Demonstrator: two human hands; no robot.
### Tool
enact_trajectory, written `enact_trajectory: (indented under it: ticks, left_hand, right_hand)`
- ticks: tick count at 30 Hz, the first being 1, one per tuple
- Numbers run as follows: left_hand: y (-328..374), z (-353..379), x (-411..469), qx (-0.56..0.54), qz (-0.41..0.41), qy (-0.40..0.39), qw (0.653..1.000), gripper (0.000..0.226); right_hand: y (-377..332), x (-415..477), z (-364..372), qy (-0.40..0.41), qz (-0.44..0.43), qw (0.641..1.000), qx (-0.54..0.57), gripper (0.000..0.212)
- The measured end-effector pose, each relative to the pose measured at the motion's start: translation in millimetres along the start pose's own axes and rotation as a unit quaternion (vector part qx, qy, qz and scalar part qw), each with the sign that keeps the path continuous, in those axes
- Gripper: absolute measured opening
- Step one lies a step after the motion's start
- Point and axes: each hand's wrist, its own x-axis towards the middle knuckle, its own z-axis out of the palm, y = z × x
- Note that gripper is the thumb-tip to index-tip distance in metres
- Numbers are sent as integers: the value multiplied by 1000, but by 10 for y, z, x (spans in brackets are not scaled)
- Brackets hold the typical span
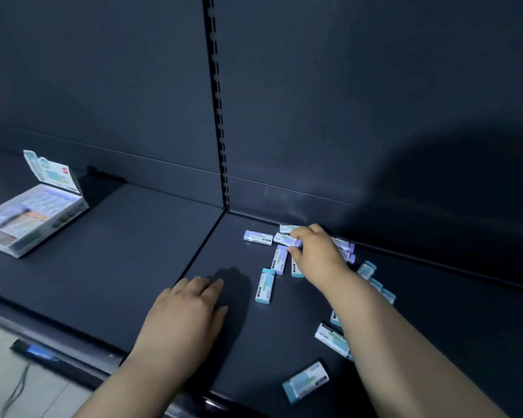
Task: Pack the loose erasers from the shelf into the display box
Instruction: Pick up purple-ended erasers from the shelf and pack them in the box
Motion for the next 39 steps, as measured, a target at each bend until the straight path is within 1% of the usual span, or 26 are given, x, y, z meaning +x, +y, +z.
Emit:
enact_trajectory:
  ticks: [2, 3, 5, 7, 9, 10, 11, 13, 14, 15, 18, 20, 22, 24, 26, 27, 28, 30, 31, 35, 37, 39]
  left_hand:
    - [-11, -13, 45, -6, 5, -2, 1000, 48]
    - [-13, -19, 67, -7, 11, -2, 1000, 48]
    - [-28, -9, 133, -7, 30, -3, 1000, 47]
    - [-49, -10, 227, -12, 51, -9, 999, 46]
    - [-49, -53, 345, -57, 49, -36, 997, 45]
    - [-73, -52, 428, -71, 44, -47, 995, 46]
    - [-115, -30, 519, -75, 46, -36, 995, 46]
    - [-176, 3, 711, -99, 48, -37, 993, 46]
    - [-188, 28, 814, -123, 51, -36, 990, 44]
    - [-190, 73, 910, -146, 57, -38, 987, 43]
    - [-95, 231, 1170, -174, 85, -55, 979, 48]
    - [1, 325, 1288, -145, 97, -72, 982, 59]
    - [74, 433, 1333, -94, 112, -65, 987, 64]
    - [92, 519, 1318, -83, 120, -35, 989, 60]
    - [78, 579, 1289, -123, 138, 1, 983, 48]
    - [72, 597, 1274, -145, 151, 9, 978, 45]
    - [61, 603, 1259, -162, 161, 8, 974, 43]
    - [28, 555, 1231, -187, 164, -6, 969, 39]
    - [0, 508, 1216, -199, 161, -19, 966, 40]
    - [-139, 303, 1181, -251, 143, -93, 953, 57]
    - [-188, 267, 1155, -278, 151, -106, 943, 67]
    - [-214, 264, 1144, -290, 136, -121, 939, 80]
  right_hand:
    - [-23, -45, -48, 28, -2, 999, 28, 29]
    - [-36, -91, -88, 40, -2, 997, 63, 29]
    - [-66, -228, -202, 63, 10, 985, 163, 29]
    - [-89, -395, -315, 85, 33, 960, 266, 25]
    - [-104, -562, -406, 72, 50, 935, 343, 24]
    - [-104, -632, -435, 42, 53, 934, 351, 24]
    - [-107, -698, -451, -3, 56, 941, 335, 23]
    - [-105, -803, -417, -103, 54, 959, 260, 21]
    - [-98, -833, -367, -130, 56, 965, 220, 21]
    - [-83, -852, -310, -137, 62, 971, 188, 22]
    - [-62, -866, -126, -95, 69, 981, 153, 20]
    - [-75, -870, -33, -68, 65, 982, 161, 19]
    - [-79, -880, 15, -49, 71, 981, 173, 23]
    - [-92, -889, 30, -38, 73, 981, 174, 21]
    - [-123, -895, 21, -35, 79, 981, 175, 14]
    - [-145, -899, 13, -36, 86, 980, 175, 17]
    - [-169, -904, 7, -41, 93, 980, 172, 25]
    - [-208, -903, 5, -58, 99, 982, 151, 41]
    - [-223, -902, 7, -63, 98, 984, 136, 45]
    - [-223, -892, 24, -70, 91, 987, 114, 46]
    - [-210, -891, 16, -75, 88, 986, 119, 46]
    - [-197, -893, -1, -82, 90, 985, 119, 52]
